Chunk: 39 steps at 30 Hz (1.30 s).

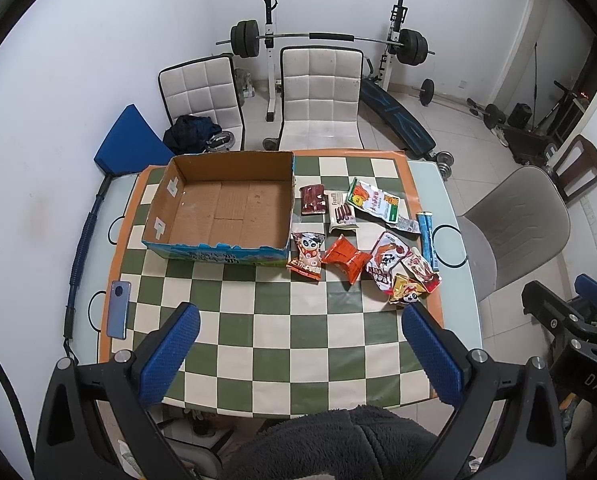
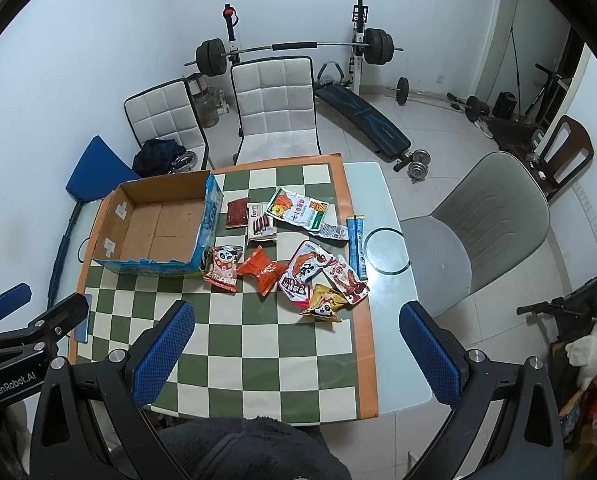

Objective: Organize snacks

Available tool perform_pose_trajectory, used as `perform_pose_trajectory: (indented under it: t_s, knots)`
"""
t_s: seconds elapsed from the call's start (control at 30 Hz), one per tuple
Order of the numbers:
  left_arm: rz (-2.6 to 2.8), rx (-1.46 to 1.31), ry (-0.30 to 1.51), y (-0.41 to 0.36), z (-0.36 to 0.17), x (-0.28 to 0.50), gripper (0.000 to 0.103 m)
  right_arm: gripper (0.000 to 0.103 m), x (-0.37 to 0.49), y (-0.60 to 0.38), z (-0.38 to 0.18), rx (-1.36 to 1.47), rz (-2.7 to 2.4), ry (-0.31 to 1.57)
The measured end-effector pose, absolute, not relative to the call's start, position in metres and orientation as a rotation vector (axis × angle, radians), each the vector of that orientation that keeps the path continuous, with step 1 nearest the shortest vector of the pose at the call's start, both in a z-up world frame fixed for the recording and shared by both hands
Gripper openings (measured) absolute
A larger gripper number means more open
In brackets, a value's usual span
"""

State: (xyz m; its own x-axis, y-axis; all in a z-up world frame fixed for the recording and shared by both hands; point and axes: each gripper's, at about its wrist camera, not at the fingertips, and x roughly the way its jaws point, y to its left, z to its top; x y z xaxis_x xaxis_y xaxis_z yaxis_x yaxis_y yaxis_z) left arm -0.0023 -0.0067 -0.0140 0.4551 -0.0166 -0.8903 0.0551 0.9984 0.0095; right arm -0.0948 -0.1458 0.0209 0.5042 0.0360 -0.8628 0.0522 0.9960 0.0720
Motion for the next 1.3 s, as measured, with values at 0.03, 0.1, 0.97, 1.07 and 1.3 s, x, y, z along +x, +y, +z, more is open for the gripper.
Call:
perform_pose_trajectory:
  t_s: [0.03, 0.1, 0.97, 1.07, 1.3]
  knots:
    - [-0.045, 0.038, 1.098, -0.007, -0.014, -0.002, 0.103, 0.103, -0.094, -0.146, 0.021, 0.091, -0.01, 1.043]
    - [-0.045, 0.039, 1.097, -0.006, -0.014, -0.002, 0.103, 0.103, -0.096, -0.145, 0.021, 0.089, -0.009, 1.043]
    - [-0.047, 0.033, 1.101, -0.003, -0.013, -0.001, 0.103, 0.103, -0.094, -0.144, 0.021, 0.092, -0.008, 1.044]
    - [-0.049, 0.032, 1.1, -0.003, -0.014, -0.001, 0.103, 0.103, -0.094, -0.145, 0.021, 0.093, -0.007, 1.044]
    - [-0.095, 0.01, 1.093, -0.022, -0.04, 0.012, 0.103, 0.103, -0.093, -0.154, 0.006, 0.148, -0.013, 1.056]
